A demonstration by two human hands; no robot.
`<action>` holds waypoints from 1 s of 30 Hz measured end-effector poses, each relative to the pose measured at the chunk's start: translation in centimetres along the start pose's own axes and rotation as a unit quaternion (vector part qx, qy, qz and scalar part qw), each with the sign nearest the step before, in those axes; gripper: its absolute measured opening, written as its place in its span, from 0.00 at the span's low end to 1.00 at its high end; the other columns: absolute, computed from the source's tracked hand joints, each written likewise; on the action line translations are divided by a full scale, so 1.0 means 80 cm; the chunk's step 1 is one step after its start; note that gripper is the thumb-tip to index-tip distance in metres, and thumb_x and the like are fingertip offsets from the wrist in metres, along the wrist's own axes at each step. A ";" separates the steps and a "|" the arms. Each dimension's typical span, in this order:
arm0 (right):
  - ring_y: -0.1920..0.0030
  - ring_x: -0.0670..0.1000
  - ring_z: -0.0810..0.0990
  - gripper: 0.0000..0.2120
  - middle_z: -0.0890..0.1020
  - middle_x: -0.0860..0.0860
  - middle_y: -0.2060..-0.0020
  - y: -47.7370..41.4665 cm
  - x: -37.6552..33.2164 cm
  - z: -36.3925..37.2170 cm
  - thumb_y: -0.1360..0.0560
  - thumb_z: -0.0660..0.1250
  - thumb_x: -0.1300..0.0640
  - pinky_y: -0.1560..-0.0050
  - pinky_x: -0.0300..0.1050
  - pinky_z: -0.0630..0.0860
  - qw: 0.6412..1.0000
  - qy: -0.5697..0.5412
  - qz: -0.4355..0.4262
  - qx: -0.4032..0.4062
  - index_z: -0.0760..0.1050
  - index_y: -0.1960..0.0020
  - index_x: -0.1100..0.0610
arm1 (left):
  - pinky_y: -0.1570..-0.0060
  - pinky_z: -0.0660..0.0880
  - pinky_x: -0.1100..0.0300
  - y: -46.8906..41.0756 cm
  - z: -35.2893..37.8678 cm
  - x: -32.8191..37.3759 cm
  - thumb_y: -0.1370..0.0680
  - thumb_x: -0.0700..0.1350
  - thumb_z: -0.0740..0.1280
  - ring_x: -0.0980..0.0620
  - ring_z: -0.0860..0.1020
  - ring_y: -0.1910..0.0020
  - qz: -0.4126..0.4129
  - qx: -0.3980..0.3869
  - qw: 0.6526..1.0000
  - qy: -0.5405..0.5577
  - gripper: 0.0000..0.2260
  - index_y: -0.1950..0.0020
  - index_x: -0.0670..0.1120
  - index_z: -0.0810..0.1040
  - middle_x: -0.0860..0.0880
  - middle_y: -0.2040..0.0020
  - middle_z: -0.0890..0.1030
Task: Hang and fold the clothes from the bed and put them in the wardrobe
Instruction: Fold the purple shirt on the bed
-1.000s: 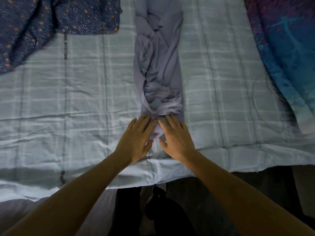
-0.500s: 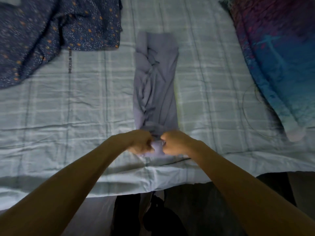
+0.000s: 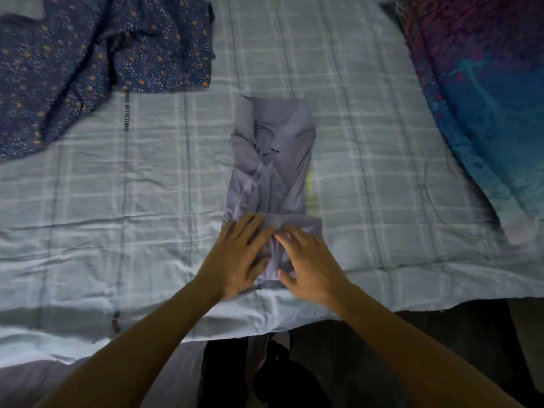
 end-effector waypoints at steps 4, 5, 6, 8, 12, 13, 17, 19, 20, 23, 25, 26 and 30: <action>0.30 0.62 0.66 0.42 0.66 0.62 0.30 0.000 0.001 0.044 0.38 0.72 0.46 0.33 0.58 0.67 0.996 0.074 -0.010 -0.051 0.63 0.29 0.62 | 0.30 0.57 0.44 0.005 0.051 -0.003 0.29 0.69 0.62 0.41 0.59 0.26 0.046 -0.093 0.995 -0.014 0.43 0.24 0.43 0.59 0.39 0.25 0.61; 0.33 0.62 0.71 0.40 0.71 0.62 0.33 -0.006 0.000 0.038 0.39 0.74 0.52 0.37 0.57 0.71 0.997 0.066 -0.007 -0.025 0.67 0.31 0.63 | 0.31 0.61 0.44 0.001 0.054 -0.005 0.31 0.66 0.67 0.40 0.64 0.28 0.055 -0.102 0.993 -0.017 0.43 0.25 0.41 0.62 0.38 0.27 0.65; 0.40 0.62 0.77 0.36 0.76 0.62 0.39 -0.012 0.000 0.027 0.41 0.75 0.58 0.43 0.54 0.76 0.999 0.047 0.005 0.013 0.71 0.35 0.64 | 0.35 0.68 0.44 -0.004 0.055 -0.009 0.34 0.58 0.73 0.40 0.70 0.32 0.048 -0.104 0.993 -0.003 0.40 0.28 0.39 0.67 0.38 0.31 0.71; 0.57 0.60 0.83 0.27 0.83 0.59 0.55 -0.020 0.005 -0.001 0.42 0.75 0.63 0.59 0.48 0.78 0.995 0.005 0.056 0.081 0.77 0.43 0.63 | 0.46 0.76 0.49 -0.022 0.039 -0.018 0.37 0.45 0.76 0.40 0.79 0.44 -0.007 -0.092 0.994 0.063 0.30 0.36 0.40 0.74 0.40 0.42 0.80; 0.58 0.58 0.81 0.18 0.83 0.55 0.58 -0.035 0.015 -0.036 0.32 0.68 0.57 0.62 0.43 0.69 0.988 -0.065 0.137 -0.006 0.73 0.42 0.56 | 0.65 0.71 0.62 -0.051 0.016 -0.026 0.30 0.48 0.71 0.50 0.81 0.62 -0.103 -0.252 0.951 0.146 0.10 0.52 0.44 0.80 0.45 0.57 0.83; 0.54 0.56 0.81 0.16 0.82 0.54 0.56 -0.039 0.016 -0.033 0.31 0.67 0.56 0.60 0.42 0.69 0.981 -0.111 0.144 -0.071 0.73 0.43 0.55 | 0.69 0.71 0.62 -0.047 0.018 -0.027 0.30 0.49 0.72 0.53 0.79 0.68 -0.124 -0.334 0.917 0.178 0.09 0.58 0.44 0.80 0.46 0.62 0.83; 0.48 0.57 0.79 0.14 0.81 0.53 0.49 -0.048 0.022 -0.066 0.31 0.68 0.54 0.53 0.44 0.73 0.982 -0.094 0.154 -0.063 0.75 0.46 0.53 | 0.63 0.74 0.60 -0.039 0.000 -0.044 0.31 0.54 0.74 0.50 0.78 0.60 -0.198 -0.368 0.874 0.247 0.16 0.50 0.44 0.79 0.50 0.59 0.79; 0.47 0.60 0.78 0.18 0.80 0.56 0.48 -0.043 0.020 -0.105 0.32 0.69 0.59 0.48 0.50 0.74 0.985 -0.044 0.124 0.115 0.75 0.42 0.57 | 0.53 0.72 0.54 -0.054 -0.039 -0.071 0.28 0.53 0.70 0.44 0.77 0.50 -0.203 -0.122 0.959 0.155 0.22 0.38 0.45 0.74 0.46 0.49 0.78; 0.48 0.61 0.78 0.20 0.79 0.58 0.49 -0.037 0.012 -0.112 0.34 0.70 0.61 0.48 0.53 0.75 0.981 -0.040 0.096 0.162 0.75 0.42 0.59 | 0.51 0.72 0.52 -0.050 -0.062 -0.068 0.28 0.52 0.67 0.40 0.76 0.50 -0.173 -0.011 0.979 0.108 0.22 0.37 0.44 0.73 0.43 0.47 0.77; 0.46 0.61 0.76 0.25 0.77 0.59 0.47 -0.028 -0.020 -0.050 0.36 0.70 0.56 0.47 0.58 0.75 0.997 0.017 0.017 0.071 0.73 0.40 0.59 | 0.53 0.73 0.49 -0.019 -0.048 -0.029 0.29 0.55 0.63 0.38 0.76 0.52 -0.033 0.029 0.998 0.040 0.23 0.40 0.42 0.76 0.40 0.48 0.76; 0.34 0.63 0.69 0.37 0.70 0.62 0.34 -0.015 -0.021 0.003 0.38 0.74 0.50 0.36 0.60 0.70 0.997 0.071 0.027 -0.015 0.67 0.32 0.57 | 0.44 0.73 0.45 0.007 -0.004 -0.018 0.33 0.62 0.66 0.37 0.73 0.41 -0.014 -0.047 0.998 -0.032 0.35 0.32 0.43 0.71 0.39 0.39 0.74; 0.31 0.63 0.67 0.42 0.68 0.63 0.32 -0.012 -0.019 0.014 0.41 0.76 0.49 0.34 0.60 0.68 0.995 0.094 0.035 -0.024 0.65 0.30 0.57 | 0.41 0.71 0.43 0.016 0.011 -0.022 0.35 0.62 0.69 0.37 0.71 0.36 -0.028 -0.077 0.995 -0.059 0.39 0.29 0.43 0.67 0.38 0.35 0.72; 0.45 0.60 0.79 0.32 0.79 0.59 0.47 -0.028 -0.015 -0.002 0.45 0.78 0.58 0.51 0.53 0.78 0.993 0.076 0.042 0.079 0.75 0.42 0.57 | 0.52 0.75 0.46 0.007 0.021 -0.044 0.38 0.45 0.73 0.34 0.73 0.38 -0.104 -0.086 0.991 -0.012 0.36 0.31 0.43 0.68 0.36 0.36 0.72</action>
Point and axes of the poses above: each hand's wrist, its own y-axis away from the middle knuckle, its own z-axis out of the palm, x = y × z, the point moved 10 cm from there along -y, towards the middle knuckle
